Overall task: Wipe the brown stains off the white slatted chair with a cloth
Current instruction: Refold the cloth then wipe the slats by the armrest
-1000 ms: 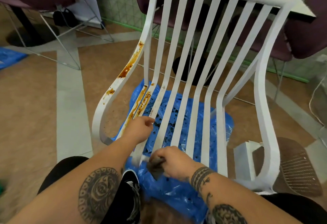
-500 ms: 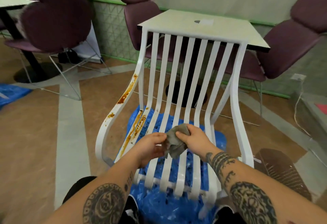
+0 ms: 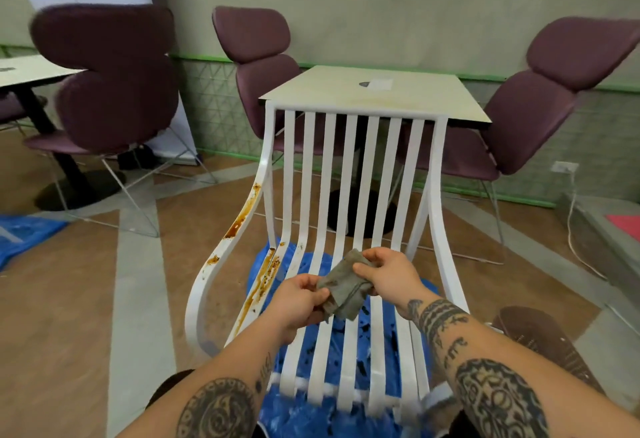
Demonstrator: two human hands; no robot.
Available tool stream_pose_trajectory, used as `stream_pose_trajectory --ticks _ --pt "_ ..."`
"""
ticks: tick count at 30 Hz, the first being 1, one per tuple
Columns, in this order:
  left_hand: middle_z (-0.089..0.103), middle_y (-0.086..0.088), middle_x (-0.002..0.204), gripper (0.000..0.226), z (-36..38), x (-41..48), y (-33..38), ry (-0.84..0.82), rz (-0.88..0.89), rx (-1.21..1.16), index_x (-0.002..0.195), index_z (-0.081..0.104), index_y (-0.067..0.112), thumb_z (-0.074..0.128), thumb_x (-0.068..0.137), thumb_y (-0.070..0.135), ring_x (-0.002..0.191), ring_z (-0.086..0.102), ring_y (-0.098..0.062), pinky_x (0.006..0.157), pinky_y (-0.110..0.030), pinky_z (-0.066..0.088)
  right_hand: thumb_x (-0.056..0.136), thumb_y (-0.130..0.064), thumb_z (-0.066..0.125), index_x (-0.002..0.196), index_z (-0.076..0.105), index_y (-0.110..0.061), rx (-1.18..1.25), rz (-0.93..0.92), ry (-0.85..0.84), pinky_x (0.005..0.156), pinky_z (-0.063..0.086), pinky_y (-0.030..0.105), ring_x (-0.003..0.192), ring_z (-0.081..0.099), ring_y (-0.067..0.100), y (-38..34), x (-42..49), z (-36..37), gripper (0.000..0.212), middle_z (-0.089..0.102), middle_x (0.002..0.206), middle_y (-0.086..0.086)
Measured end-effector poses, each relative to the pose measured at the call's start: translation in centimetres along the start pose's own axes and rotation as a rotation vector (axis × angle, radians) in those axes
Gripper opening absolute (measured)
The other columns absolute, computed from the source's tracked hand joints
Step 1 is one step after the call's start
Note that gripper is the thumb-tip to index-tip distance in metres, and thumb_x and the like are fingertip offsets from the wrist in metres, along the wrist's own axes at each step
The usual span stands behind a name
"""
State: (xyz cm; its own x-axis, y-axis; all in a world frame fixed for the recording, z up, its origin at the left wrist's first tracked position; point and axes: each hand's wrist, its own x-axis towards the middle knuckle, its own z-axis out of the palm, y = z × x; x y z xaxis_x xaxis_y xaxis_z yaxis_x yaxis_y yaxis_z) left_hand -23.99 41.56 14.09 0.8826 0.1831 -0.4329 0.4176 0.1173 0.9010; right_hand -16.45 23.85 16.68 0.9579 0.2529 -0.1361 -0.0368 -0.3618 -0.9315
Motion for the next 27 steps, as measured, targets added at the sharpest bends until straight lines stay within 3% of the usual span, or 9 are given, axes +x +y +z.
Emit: stream_pose_trajectory --ticks 3,7,11,16,20,27 --pt "0.075 -0.016 0.107 0.015 -0.6 -1.5 0.7 -0.072 0.004 -0.035 0.111 0.065 0.006 0.065 0.095 0.007 0.099 0.073 -0.030 0.088 -0.047 0.060 0.095 -0.022 0.069 0.104 0.071 -0.022 0.071 -0.024 -0.021 0.086 0.060 0.047 0.095 0.071 0.022 -0.9 -0.3 0.2 0.010 0.074 0.104 0.003" --pt "0.073 -0.008 0.100 0.010 -1.5 -3.8 1.2 -0.215 0.026 -0.103 0.090 0.066 0.015 0.073 0.085 0.021 0.104 0.066 -0.026 0.104 -0.054 0.049 0.103 -0.018 0.056 0.112 0.069 -0.023 0.154 -0.037 -0.139 0.090 0.057 0.040 0.102 0.069 0.022 -2.5 -1.2 0.6 0.017 0.073 0.113 0.005" --pt "0.073 -0.006 0.102 0.025 -2.0 -4.1 0.8 -0.169 0.030 -0.366 0.078 0.059 0.014 0.062 0.087 0.036 0.100 0.067 -0.029 0.097 -0.054 0.051 0.105 -0.015 0.050 0.118 0.069 -0.020 0.168 -0.019 -0.301 0.086 0.058 0.035 0.103 0.070 0.023 -3.4 -2.2 1.3 0.023 0.073 0.113 0.007" --pt "0.072 -0.014 0.111 0.036 -1.8 -4.1 -0.5 -0.209 0.014 -0.312 0.125 0.063 0.011 0.064 0.092 0.025 0.098 0.068 -0.031 0.082 -0.046 0.057 0.104 -0.011 0.050 0.119 0.071 -0.019 0.194 0.005 -0.398 0.095 0.057 0.037 0.106 0.071 0.022 -2.9 -2.3 2.3 0.027 0.075 0.112 0.007" --pt "0.072 -0.016 0.118 0.033 -2.5 -3.0 -0.7 -0.183 0.015 -0.278 0.128 0.063 0.010 0.063 0.096 0.020 0.115 0.066 -0.034 0.101 -0.054 0.052 0.102 -0.015 0.056 0.125 0.070 -0.023 0.076 -0.044 -0.304 0.100 0.055 0.033 0.112 0.067 0.015 -2.5 -1.5 2.6 0.028 0.072 0.121 0.001" --pt "0.070 -0.020 0.119 0.041 -4.1 -1.4 -0.1 -0.133 0.053 -0.291 0.127 0.058 0.006 0.071 0.090 0.014 0.115 0.066 -0.038 0.100 -0.058 0.051 0.100 -0.017 0.060 0.106 0.074 -0.024 -0.043 -0.066 -0.204 0.093 0.059 0.039 0.101 0.070 0.019 -2.7 -0.7 1.9 0.018 0.074 0.107 0.003"
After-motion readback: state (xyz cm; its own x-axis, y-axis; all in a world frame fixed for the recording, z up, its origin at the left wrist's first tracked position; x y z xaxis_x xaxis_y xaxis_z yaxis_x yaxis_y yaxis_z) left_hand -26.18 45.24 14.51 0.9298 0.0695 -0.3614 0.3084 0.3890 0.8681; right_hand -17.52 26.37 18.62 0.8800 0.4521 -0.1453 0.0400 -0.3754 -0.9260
